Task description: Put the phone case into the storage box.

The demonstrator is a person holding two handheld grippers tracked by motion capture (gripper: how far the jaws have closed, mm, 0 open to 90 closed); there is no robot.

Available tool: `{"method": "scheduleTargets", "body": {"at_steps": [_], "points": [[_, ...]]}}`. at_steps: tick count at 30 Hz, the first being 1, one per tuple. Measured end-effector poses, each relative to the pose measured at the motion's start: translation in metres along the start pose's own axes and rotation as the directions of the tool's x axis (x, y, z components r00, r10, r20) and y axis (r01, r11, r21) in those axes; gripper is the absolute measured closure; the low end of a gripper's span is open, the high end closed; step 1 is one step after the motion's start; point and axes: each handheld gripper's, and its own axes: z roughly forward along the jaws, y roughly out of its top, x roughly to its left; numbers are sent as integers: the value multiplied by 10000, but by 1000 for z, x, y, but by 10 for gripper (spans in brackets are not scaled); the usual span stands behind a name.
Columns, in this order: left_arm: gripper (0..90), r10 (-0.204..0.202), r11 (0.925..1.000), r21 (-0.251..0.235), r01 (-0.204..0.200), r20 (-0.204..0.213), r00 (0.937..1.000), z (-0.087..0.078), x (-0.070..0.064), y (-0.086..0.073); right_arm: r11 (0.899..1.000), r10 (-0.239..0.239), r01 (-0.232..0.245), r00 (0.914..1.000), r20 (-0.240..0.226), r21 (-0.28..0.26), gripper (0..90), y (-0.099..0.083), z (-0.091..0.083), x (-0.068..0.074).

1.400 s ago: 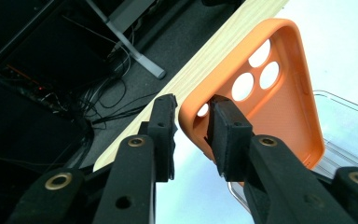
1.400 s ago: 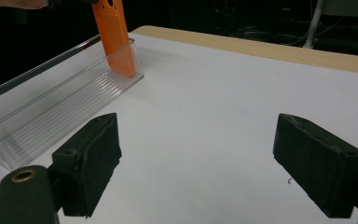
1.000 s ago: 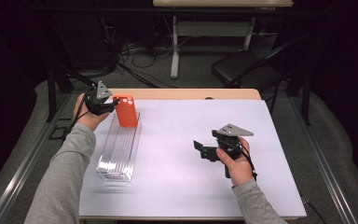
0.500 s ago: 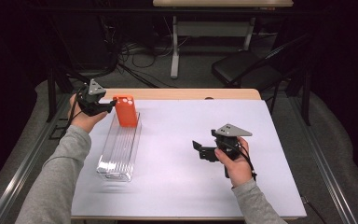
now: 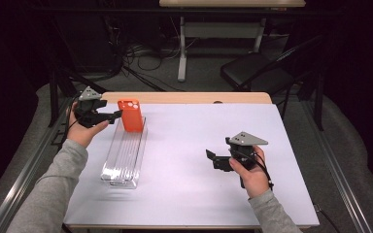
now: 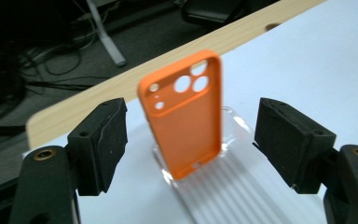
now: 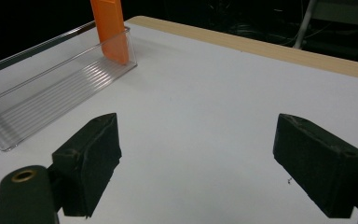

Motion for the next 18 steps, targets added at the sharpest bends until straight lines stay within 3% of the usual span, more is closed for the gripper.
{"method": "scheduleTargets", "body": {"at_steps": [5, 12, 16, 18], "points": [[257, -324, 9987, -366, 345, 550, 9980, -14, -8, -5, 10000, -47, 47, 9999, 109, 6, 143, -4, -6, -3], [256, -587, 9952, -719, 659, 971, 9935, -32, -24, -15, 10000, 47, -47, 9998, 178, 36, 140, -11, -14, -4], [256, -850, 9887, -1126, 994, 1258, 9884, -42, -30, -21, 10000, 72, -71, 9997, 217, -28, 138, -14, -20, -5], [246, -764, 9879, -1234, 938, 1389, 9874, -46, -34, -26, 9999, 38, -35, 9997, 230, -109, 138, -15, -24, -5]]}}
